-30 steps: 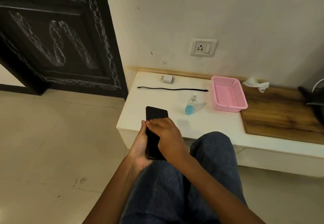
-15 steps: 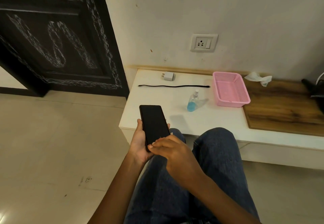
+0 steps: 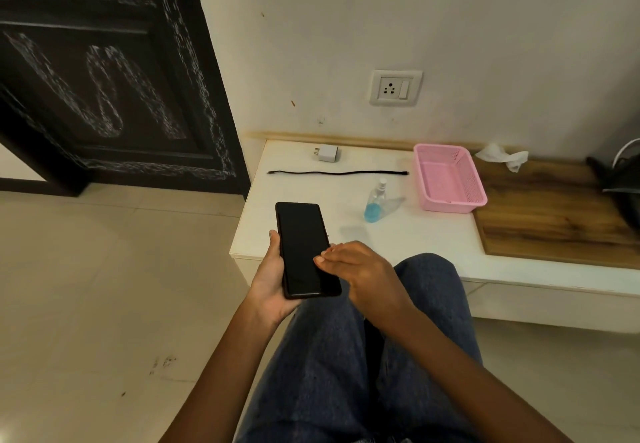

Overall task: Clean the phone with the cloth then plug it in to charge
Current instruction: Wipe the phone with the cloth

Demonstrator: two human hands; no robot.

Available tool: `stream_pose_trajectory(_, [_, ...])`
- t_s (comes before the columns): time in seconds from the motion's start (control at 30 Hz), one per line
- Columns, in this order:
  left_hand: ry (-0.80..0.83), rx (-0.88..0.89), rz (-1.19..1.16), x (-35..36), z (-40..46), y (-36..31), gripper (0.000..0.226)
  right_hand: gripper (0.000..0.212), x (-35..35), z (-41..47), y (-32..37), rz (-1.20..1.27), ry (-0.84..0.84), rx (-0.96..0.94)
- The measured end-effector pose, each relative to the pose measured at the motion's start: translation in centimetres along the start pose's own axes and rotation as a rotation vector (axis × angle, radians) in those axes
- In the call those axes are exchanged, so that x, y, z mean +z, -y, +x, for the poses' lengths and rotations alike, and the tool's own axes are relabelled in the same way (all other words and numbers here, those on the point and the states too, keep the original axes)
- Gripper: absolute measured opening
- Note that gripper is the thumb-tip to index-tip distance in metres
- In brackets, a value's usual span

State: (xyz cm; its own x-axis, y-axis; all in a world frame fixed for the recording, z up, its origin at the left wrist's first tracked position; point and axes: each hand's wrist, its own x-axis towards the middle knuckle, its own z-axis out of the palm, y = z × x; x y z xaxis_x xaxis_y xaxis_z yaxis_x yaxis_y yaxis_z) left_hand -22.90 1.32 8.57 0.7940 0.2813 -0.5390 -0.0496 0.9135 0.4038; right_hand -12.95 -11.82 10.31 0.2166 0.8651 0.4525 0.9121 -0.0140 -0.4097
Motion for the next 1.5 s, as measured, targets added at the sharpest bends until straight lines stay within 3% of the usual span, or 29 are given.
stream_pose_trajectory(0.13, [0.022, -0.019, 0.055, 0.0, -0.2, 0.6, 0.068, 0.041, 0.0, 2.1, -1.7, -0.027, 0.005, 0.013])
stream_pose_trajectory(0.47, [0.086, -0.043, -0.037, 0.3, -0.2, 1.3, 0.065, 0.058, 1.1, 5.9, -5.4, -0.091, 0.095, 0.248])
stream_pose_trajectory(0.53, [0.098, -0.059, -0.019, 0.3, -0.2, 1.3, 0.067, 0.057, 1.4, 5.8, -5.7, 0.087, 0.018, 0.453])
stream_pose_trajectory(0.63, [0.126, -0.089, 0.004, 0.2, -0.2, 1.1, 0.071, 0.035, 1.3, 5.3, -6.1, 0.439, -0.227, 0.817])
stream_pose_trajectory(0.73, [0.11, -0.072, 0.055, 0.3, -0.1, 0.8, 0.072, 0.04, 1.2, 4.1, -6.7, 0.856, -0.32, 1.133])
stream_pose_trajectory(0.83, [0.091, -0.025, 0.116, 0.5, 0.0, 0.4, 0.067, 0.047, 1.1, 2.6, -6.8, 1.106, -0.337, 1.267])
stream_pose_trajectory(0.97, [0.101, 0.009, 0.138, 0.7, -0.1, 0.0, 0.063, 0.044, 1.5, 1.3, -6.6, 1.205, -0.322, 1.311])
stream_pose_trajectory(1.27, [0.228, -0.013, 0.075, 1.1, -0.5, 0.0, 0.064, 0.043, 1.6, 0.8, -5.9, 1.045, -0.28, 1.284])
stream_pose_trajectory(1.5, [0.146, 0.053, 0.098, 1.7, -0.3, 0.3, 0.061, 0.044, 1.4, 0.4, -4.7, 1.041, -0.27, 1.264])
